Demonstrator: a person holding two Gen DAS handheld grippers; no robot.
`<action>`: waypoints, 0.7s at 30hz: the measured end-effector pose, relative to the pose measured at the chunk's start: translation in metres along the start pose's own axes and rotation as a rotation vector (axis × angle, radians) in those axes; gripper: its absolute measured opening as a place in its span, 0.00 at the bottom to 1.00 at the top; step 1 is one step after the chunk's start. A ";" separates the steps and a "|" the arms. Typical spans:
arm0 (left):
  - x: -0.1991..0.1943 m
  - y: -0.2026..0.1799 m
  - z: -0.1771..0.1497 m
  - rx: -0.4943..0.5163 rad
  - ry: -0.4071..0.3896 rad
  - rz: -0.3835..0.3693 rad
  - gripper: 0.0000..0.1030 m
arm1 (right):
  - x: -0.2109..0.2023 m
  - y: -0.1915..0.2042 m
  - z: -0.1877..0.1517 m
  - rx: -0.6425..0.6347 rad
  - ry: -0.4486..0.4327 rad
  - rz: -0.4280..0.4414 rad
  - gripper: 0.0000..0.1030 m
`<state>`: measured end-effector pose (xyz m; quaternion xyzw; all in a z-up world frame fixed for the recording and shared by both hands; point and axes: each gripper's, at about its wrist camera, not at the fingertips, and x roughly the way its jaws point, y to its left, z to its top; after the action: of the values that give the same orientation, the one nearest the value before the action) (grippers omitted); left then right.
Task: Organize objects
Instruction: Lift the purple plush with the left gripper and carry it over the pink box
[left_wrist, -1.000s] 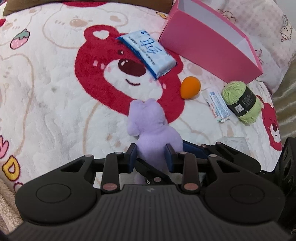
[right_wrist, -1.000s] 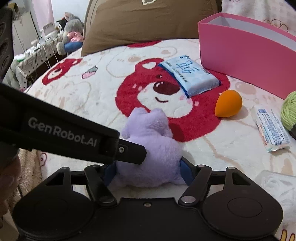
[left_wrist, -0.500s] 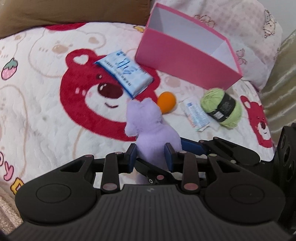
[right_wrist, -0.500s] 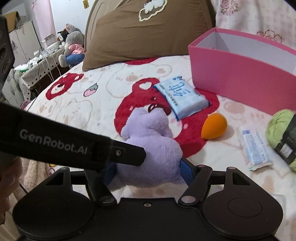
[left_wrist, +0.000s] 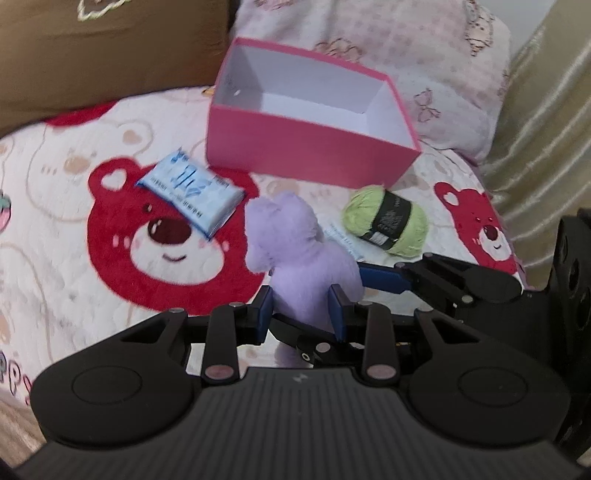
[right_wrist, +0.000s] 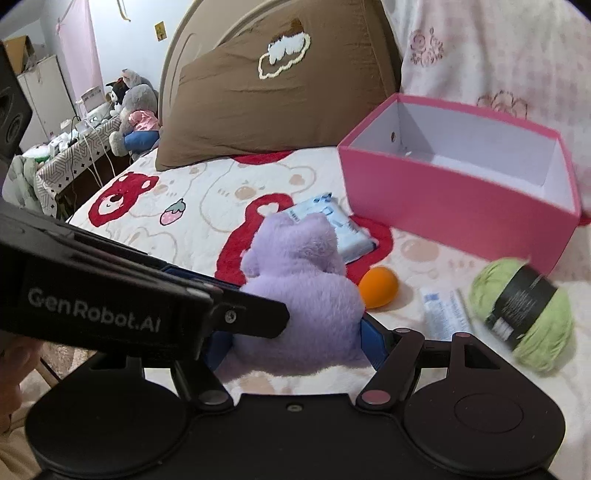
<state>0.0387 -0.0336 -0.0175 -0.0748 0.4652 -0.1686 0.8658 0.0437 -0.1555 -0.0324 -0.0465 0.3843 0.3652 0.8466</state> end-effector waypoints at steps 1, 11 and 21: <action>-0.002 -0.003 0.003 0.009 -0.003 -0.002 0.30 | -0.003 -0.001 0.002 -0.003 -0.004 -0.003 0.73; -0.008 -0.013 0.030 0.028 0.005 -0.028 0.30 | -0.021 -0.012 0.026 0.011 -0.010 -0.024 0.73; -0.001 -0.009 0.075 -0.016 0.045 -0.100 0.30 | -0.022 -0.029 0.059 0.049 0.031 -0.050 0.73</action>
<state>0.0981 -0.0439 0.0273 -0.1009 0.4814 -0.2094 0.8451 0.0892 -0.1682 0.0181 -0.0409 0.4047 0.3335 0.8505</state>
